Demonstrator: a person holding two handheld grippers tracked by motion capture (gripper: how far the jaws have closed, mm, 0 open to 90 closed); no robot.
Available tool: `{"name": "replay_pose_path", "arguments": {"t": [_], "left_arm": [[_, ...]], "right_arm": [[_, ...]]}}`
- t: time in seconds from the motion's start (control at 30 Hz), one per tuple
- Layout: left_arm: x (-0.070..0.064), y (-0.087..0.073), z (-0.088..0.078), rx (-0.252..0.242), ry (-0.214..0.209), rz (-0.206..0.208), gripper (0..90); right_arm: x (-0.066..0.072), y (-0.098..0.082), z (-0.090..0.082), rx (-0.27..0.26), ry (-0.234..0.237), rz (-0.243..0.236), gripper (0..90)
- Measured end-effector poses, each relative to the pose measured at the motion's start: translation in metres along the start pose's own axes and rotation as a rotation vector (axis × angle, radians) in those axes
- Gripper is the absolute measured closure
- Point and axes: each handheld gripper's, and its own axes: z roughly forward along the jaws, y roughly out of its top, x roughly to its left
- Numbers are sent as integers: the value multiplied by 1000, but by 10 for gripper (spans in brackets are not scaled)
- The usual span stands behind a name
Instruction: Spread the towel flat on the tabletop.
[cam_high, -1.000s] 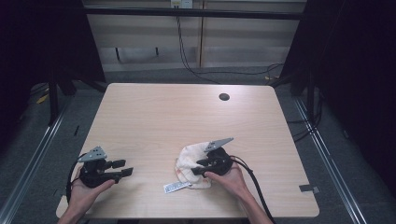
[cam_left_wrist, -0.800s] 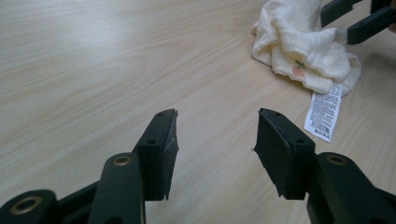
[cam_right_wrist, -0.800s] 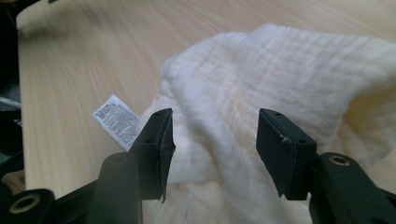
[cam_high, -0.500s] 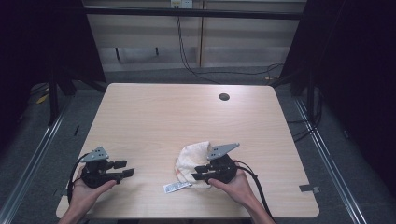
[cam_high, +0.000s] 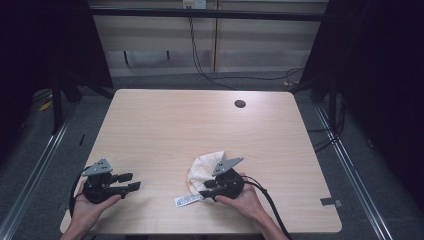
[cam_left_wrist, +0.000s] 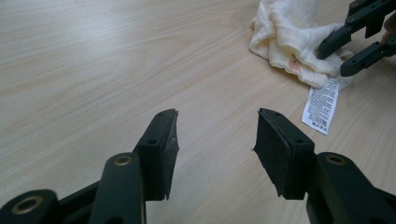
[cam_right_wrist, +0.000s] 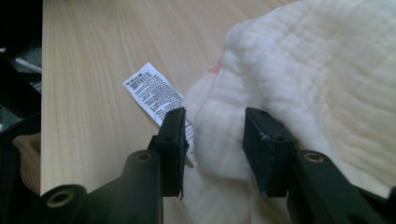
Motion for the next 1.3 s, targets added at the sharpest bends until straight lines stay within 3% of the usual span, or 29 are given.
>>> {"name": "replay_pose_path", "arguments": {"t": [0.03, 0.13, 0.17, 0.2, 0.23, 0.37, 0.47, 0.67, 0.8, 0.83, 1.0, 1.03, 1.3], "left_arm": [[-1, 0, -1, -1, 2, -3, 472], [-1, 0, -1, 0, 3, -4, 470], [-1, 0, 0, 0, 0, -2, 469], [-1, 0, 0, 0, 0, -2, 469], [-2, 0, 1, 8, -3, 4, 468], [-4, 2, 6, 16, -7, 16, 467], [-6, 4, 11, 18, -17, 16, 467], [-10, 6, 11, 15, -24, 28, 460], [-16, 10, 12, 12, -27, 38, 459], [-19, 12, 14, 15, -38, 48, 459], [-29, 21, 17, 10, -64, 78, 471], [-33, 25, 20, 9, -83, 90, 479], [-42, 36, 28, -1, -124, 147, 598]], "right_arm": [[2, -1, 3, 13, -7, -26, 577], [4, -1, 3, 20, -26, -37, 590], [6, -1, 4, 24, -53, -59, 654], [6, -1, 4, 24, -53, -59, 654], [4, -1, 4, 21, -74, -52, 734], [0, 0, 0, 11, -66, -26, 805], [-1, 3, -7, -19, -35, -8, 806], [-4, 8, -21, -69, -19, 20, 795], [-3, 9, -28, -80, -7, 18, 833], [-2, 10, -30, -58, -19, -2, 868], [-4, 10, -33, -53, -13, 5, 875], [-7, 12, -37, -67, -19, 15, 875], [-24, 16, -62, -126, -75, 48, 876]]}}
